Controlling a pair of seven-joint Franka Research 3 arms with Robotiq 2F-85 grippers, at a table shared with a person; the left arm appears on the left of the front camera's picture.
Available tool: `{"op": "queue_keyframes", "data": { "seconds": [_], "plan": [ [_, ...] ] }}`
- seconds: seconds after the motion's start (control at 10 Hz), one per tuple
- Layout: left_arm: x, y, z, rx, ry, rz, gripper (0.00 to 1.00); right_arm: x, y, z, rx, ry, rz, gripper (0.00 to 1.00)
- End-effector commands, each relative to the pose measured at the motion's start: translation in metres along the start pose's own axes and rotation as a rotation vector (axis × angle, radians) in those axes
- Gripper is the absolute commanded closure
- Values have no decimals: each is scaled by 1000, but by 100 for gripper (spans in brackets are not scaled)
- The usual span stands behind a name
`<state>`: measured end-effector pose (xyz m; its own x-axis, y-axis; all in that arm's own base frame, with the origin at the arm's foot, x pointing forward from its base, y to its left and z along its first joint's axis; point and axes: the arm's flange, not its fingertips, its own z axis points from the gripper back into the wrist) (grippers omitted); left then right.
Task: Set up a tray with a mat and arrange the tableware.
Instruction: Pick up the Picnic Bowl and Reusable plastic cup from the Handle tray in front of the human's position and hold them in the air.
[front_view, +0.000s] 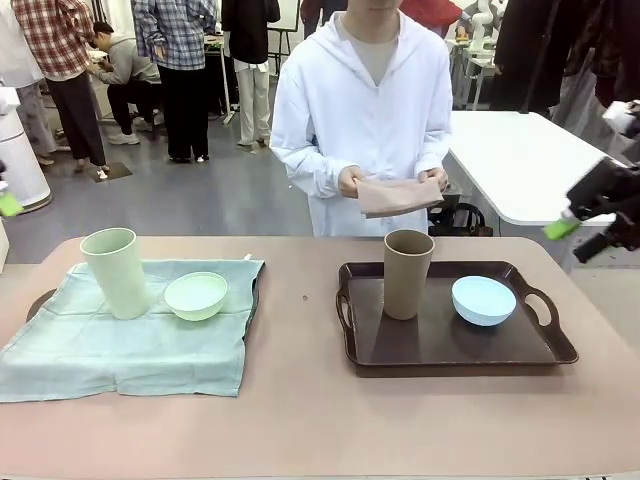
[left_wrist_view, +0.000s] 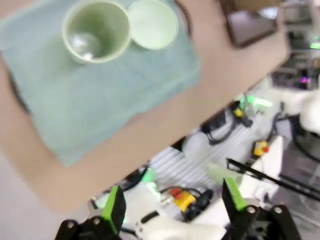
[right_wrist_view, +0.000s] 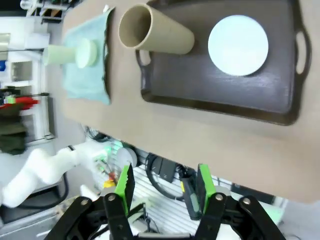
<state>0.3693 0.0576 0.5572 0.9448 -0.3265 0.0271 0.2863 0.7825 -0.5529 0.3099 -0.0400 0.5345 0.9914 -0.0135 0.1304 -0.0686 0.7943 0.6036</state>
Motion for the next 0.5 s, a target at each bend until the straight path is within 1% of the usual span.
{"op": "queue_keyframes", "data": {
  "seconds": [0.0, 0.1, 0.2, 0.4],
  "plan": [
    [-17, 45, 21, -200, -76, 35, 0, -33, -41, 14, 165, -56, -16, 34],
    [-27, 67, 27, -276, -153, 80, 0, -47, -65, 24, 231, -111, -54, 34],
    [-39, 85, 30, -321, -227, 139, 0, -62, -86, 30, 292, -162, -96, 34],
    [-63, 108, 23, -381, -304, 211, 0, -89, -128, 46, 398, -243, -161, 34]
  ]
}}
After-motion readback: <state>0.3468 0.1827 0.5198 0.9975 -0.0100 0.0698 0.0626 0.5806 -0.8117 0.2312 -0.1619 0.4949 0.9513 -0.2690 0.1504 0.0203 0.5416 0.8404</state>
